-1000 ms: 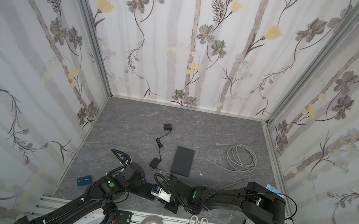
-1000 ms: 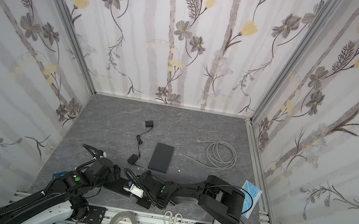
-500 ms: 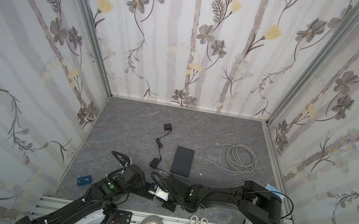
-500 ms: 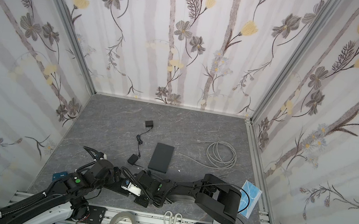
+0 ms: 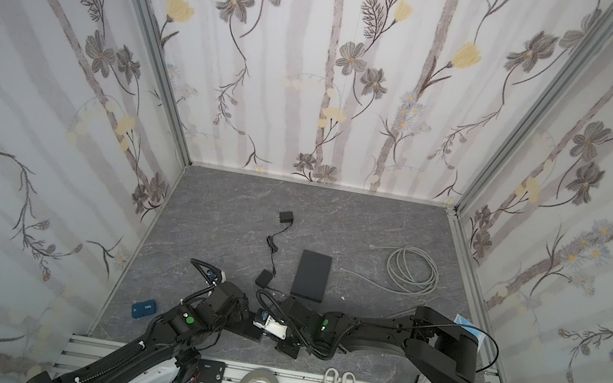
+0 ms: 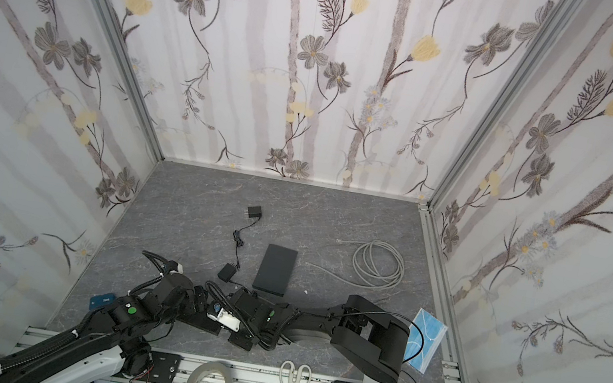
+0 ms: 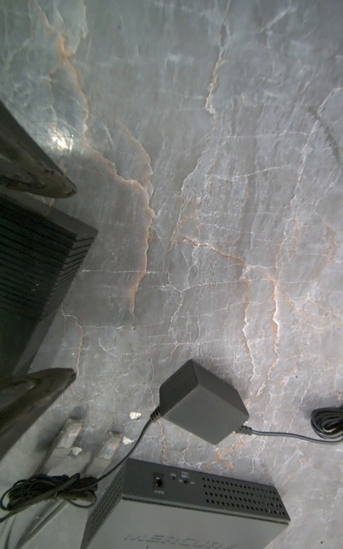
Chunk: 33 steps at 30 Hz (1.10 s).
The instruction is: Insert the plug into the switch port
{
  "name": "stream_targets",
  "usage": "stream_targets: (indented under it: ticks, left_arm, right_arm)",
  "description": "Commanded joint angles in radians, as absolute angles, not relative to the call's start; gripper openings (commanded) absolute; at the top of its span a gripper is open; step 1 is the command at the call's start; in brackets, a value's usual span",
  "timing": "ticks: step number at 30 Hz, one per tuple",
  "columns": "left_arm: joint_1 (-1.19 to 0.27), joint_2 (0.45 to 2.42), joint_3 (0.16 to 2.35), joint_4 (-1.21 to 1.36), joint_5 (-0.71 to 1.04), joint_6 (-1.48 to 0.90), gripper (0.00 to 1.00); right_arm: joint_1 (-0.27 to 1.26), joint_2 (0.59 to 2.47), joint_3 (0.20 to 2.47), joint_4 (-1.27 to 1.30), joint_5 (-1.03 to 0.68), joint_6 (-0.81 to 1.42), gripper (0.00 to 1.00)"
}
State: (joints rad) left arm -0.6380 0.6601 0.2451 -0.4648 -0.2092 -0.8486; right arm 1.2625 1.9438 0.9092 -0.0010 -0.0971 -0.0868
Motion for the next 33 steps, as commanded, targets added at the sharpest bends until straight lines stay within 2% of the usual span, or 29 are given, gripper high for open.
stream_targets:
  ticks: [1, 23, 33]
  left_arm:
    - [-0.637, 0.661, 0.242, -0.446, -0.208, -0.862, 0.90]
    - [-0.638, 0.677, 0.252, -0.443, -0.208, -0.865, 0.90]
    - [-0.637, 0.664, 0.245, -0.451, -0.207, -0.868, 0.90]
  right_arm:
    - [1.258, 1.953, 0.926, -0.019, -0.069, -0.085, 0.00]
    - [1.264, 1.963, 0.939, -0.035, -0.144, -0.136, 0.00]
    - [1.264, 1.989, 0.960, -0.049, -0.106, -0.131, 0.00]
